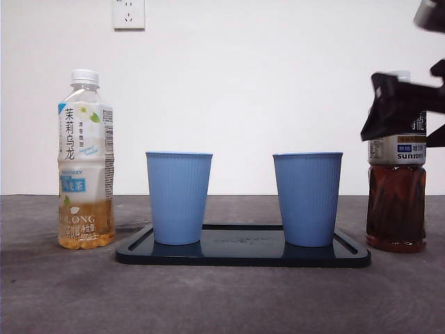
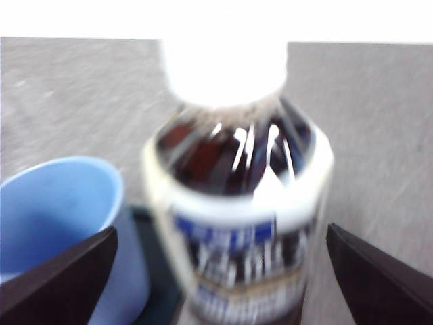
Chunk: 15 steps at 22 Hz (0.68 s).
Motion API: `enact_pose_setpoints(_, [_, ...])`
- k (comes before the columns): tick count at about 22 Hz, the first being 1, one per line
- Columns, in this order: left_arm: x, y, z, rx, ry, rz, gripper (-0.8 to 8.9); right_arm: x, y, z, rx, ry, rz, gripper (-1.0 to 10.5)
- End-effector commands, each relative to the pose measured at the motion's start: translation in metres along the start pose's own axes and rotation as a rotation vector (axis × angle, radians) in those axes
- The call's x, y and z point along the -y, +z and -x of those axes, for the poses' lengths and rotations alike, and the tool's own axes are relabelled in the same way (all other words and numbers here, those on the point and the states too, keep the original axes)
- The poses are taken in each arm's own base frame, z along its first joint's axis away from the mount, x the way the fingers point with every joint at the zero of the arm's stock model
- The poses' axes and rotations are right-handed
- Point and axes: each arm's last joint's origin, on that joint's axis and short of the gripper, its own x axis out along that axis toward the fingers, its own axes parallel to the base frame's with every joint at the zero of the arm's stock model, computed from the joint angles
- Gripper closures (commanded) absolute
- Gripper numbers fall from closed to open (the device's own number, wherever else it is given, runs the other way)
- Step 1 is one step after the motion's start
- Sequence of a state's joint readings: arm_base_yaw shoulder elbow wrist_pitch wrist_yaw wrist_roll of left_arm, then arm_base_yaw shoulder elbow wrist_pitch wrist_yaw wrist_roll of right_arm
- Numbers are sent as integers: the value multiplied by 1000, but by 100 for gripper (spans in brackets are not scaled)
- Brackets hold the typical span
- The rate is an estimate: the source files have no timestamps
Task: Pour the drink into the cup
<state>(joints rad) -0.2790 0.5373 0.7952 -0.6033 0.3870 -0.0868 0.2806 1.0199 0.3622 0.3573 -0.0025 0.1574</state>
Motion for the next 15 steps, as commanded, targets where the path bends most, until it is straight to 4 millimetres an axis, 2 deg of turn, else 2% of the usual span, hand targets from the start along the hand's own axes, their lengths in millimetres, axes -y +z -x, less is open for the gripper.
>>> enact_pose_setpoints(1, [-4, 1, -10, 10, 9, -23, 287, -4, 8, 18, 5, 15, -75, 451])
enact_pose_setpoints(7, [-18, -14, -37, 4, 62, 16, 287, -6, 24, 67, 6, 21, -173, 451])
enact_pose_setpoints(15, [-40, -40, -79, 24, 145, 72, 287, -13, 51, 117, -64, 95, -167, 451])
